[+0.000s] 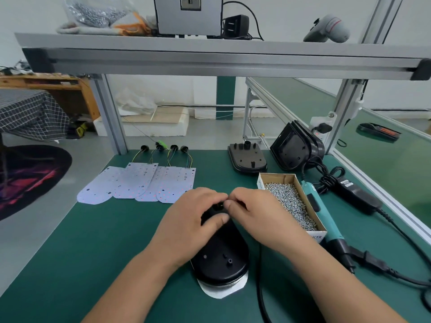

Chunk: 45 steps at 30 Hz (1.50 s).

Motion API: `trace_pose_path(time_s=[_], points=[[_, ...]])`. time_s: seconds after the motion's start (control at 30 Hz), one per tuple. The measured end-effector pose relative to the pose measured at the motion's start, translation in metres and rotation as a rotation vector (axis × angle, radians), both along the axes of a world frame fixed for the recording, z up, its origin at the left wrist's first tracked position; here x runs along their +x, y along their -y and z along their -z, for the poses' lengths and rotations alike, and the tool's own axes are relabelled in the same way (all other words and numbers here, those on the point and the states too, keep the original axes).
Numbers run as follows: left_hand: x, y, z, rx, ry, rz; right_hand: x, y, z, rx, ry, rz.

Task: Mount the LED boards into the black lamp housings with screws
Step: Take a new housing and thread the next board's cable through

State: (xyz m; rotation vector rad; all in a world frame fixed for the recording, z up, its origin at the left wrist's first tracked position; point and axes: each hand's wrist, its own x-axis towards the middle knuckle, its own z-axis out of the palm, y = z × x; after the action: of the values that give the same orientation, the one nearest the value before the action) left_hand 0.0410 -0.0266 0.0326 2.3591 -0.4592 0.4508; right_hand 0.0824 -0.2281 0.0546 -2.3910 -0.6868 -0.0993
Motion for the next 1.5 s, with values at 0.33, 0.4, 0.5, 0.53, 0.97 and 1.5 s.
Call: trace_pose_path(time_s=[0.33, 0.4, 0.5, 0.53, 0.97, 1.5], points=[[0.008, 0.005, 0.004, -0.131, -0.085, -0.173, -0.007, -0.014, 0.001, -0.228, 0.435, 0.032], [0.008, 0.004, 0.005, -0.155, -0.105, -0.166, -0.007, -0.014, 0.0, -0.212, 0.472, 0.045], [0.008, 0.001, 0.006, -0.156, -0.134, -0.189, -0.006, -0.014, -0.002, -0.194, 0.509, 0.054], [0.008, 0.0, 0.006, -0.142, -0.145, -0.207, -0.007, -0.014, -0.003, -0.184, 0.525, 0.05], [0.013, -0.005, 0.013, -0.135, -0.212, -0.187, -0.008, -0.018, -0.008, -0.157, 0.611, 0.005], [0.01, -0.012, 0.01, -0.139, -0.279, -0.118, -0.004, -0.01, -0.004, -0.078, 0.509, 0.035]])
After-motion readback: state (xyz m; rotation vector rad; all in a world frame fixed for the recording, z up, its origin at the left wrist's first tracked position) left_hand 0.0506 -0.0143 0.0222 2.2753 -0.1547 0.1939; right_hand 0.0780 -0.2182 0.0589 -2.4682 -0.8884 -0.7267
